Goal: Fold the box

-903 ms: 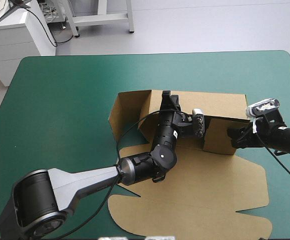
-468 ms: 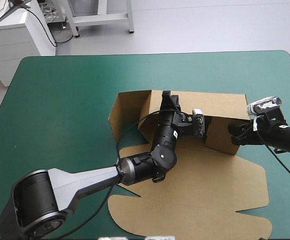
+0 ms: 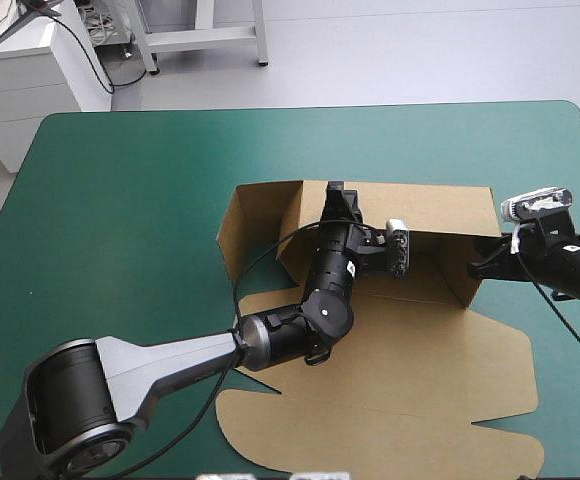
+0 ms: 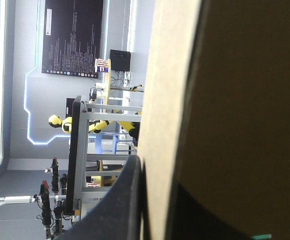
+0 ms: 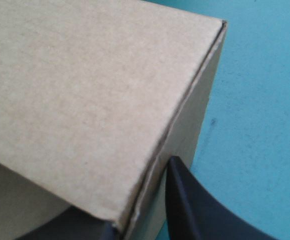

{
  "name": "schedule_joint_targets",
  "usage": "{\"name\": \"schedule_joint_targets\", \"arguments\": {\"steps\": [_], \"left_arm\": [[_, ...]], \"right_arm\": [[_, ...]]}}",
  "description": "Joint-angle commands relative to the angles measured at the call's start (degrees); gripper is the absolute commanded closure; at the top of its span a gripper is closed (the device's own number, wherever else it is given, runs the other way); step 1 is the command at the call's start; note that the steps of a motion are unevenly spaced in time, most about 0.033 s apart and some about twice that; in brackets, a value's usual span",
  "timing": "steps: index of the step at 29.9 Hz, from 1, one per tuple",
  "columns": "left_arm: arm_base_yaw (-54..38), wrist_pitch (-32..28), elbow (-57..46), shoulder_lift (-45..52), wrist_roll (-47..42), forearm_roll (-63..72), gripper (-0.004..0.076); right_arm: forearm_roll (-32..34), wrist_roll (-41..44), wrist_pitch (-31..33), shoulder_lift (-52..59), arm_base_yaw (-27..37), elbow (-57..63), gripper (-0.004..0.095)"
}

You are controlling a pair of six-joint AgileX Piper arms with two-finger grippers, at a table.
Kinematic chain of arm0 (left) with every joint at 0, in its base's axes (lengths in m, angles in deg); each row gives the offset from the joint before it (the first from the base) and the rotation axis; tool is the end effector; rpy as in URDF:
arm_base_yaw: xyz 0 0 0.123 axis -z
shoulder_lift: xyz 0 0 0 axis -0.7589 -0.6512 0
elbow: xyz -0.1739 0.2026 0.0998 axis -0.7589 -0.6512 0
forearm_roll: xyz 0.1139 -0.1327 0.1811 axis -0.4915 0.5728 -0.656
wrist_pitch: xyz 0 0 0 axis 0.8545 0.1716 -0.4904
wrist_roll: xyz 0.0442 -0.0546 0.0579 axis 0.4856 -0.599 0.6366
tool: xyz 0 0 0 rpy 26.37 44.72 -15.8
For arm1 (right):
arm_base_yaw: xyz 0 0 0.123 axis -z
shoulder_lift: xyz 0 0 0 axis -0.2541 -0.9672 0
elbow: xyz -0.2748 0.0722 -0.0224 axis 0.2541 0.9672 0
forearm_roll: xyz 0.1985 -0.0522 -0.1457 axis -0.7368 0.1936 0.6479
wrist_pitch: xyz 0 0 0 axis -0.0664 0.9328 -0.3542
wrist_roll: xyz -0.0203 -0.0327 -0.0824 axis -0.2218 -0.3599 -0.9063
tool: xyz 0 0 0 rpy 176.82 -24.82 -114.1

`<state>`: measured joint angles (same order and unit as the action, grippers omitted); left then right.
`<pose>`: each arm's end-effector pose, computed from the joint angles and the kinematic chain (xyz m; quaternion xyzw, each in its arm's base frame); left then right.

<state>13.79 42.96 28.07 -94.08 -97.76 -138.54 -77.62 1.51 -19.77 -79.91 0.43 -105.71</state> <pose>0.2452 -0.3436 0.2770 0.5819 0.5165 0.3222 0.5394 0.2372 -0.0172 0.3026 -0.1410 0.8824 0.1101 0.4351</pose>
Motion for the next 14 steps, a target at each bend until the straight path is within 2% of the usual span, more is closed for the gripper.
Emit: {"name": "schedule_joint_targets", "arguments": {"steps": [1, 14], "left_arm": [[0.85, -3.43, 0.96, 2.13, -1.17, 0.32, 0.0732], [0.85, -3.83, 0.96, 1.91, -1.17, 0.32, 0.0732]], "right_arm": [[-4.03, -0.18, 1.16, -0.38, 0.06, -1.69, 0.0926], [-4.05, -2.05, 1.38, -2.92, -0.05, -1.69, 0.0923]]}}
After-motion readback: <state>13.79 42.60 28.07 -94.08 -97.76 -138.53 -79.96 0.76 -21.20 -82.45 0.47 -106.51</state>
